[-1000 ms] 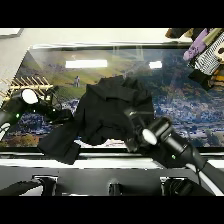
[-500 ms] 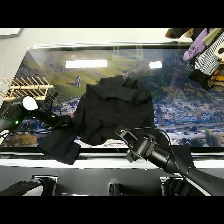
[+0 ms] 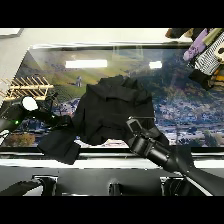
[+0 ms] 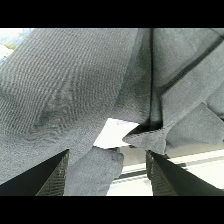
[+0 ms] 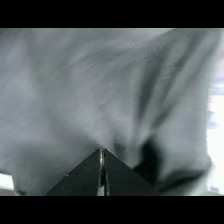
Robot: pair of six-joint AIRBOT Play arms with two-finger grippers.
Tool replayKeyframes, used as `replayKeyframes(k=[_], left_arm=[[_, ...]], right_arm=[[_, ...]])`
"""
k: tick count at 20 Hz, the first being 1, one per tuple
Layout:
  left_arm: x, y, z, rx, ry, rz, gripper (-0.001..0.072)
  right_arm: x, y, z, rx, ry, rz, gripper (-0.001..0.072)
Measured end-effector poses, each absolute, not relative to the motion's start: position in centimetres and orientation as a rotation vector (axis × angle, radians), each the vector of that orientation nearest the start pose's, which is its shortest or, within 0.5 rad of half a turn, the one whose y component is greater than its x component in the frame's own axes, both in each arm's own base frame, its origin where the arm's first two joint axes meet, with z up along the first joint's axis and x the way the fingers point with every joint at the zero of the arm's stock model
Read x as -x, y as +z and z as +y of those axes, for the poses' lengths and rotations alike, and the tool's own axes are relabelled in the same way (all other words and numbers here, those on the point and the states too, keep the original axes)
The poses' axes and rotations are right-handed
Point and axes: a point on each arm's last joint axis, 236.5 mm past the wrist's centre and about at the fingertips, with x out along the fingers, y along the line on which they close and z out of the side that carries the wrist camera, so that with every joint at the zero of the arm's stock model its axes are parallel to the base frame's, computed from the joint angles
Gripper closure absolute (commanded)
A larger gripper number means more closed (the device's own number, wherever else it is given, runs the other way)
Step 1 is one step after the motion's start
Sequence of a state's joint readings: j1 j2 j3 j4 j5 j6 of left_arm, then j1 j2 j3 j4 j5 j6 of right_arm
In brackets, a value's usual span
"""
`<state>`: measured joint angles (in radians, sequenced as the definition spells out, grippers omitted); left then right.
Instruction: Fold the clothes and pants, and hang the long-sleeved shirts on hangers.
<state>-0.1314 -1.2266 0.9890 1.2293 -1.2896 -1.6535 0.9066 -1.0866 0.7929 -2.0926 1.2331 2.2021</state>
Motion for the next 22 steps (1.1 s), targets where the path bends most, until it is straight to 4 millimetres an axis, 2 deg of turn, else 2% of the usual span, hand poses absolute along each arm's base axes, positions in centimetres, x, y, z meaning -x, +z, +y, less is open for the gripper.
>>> replayKeyframes(k=[3,4,6,7,8,10,17,22], left_arm=[[-29.4,-2.1,-11.7,0.297,-0.233,1.548,0.0149],[-29.4,-2.1,-11.7,0.298,-0.234,1.548,0.0149],[-29.4,-2.1,-11.7,0.298,-0.235,1.548,0.0149],[-29.4,-2.1,-11.7,0.298,-0.235,1.548,0.0149],[-29.4,-2.1,-11.7,0.298,-0.235,1.547,0.0149],[-29.5,-2.1,-11.7,0.298,-0.236,1.543,0.0149],[-30.0,-2.1,-11.7,0.299,-0.235,1.522,0.0149],[-30.2,-2.1,-11.7,0.296,-0.236,1.514,0.0149]], right_arm=[[-26.3,1.3,13.2,0.418,-0.009,1.109,0.0679],[-26.4,2.3,12.4,0.360,-0.032,1.105,0.0630],[-26.1,3.5,11.7,0.287,-0.007,1.122,0.0368],[-25.4,3.7,12.1,0.278,0.048,1.145,0.0253],[-24.7,3.6,12.6,0.280,0.111,1.174,0.0235],[-23.1,3.2,13.3,0.312,0.211,1.235,0.0082],[-19.8,-0.4,15.2,0.371,0.382,1.418,0.0085],[-17.3,-2.4,17.2,0.456,0.469,1.445,0.0095]])
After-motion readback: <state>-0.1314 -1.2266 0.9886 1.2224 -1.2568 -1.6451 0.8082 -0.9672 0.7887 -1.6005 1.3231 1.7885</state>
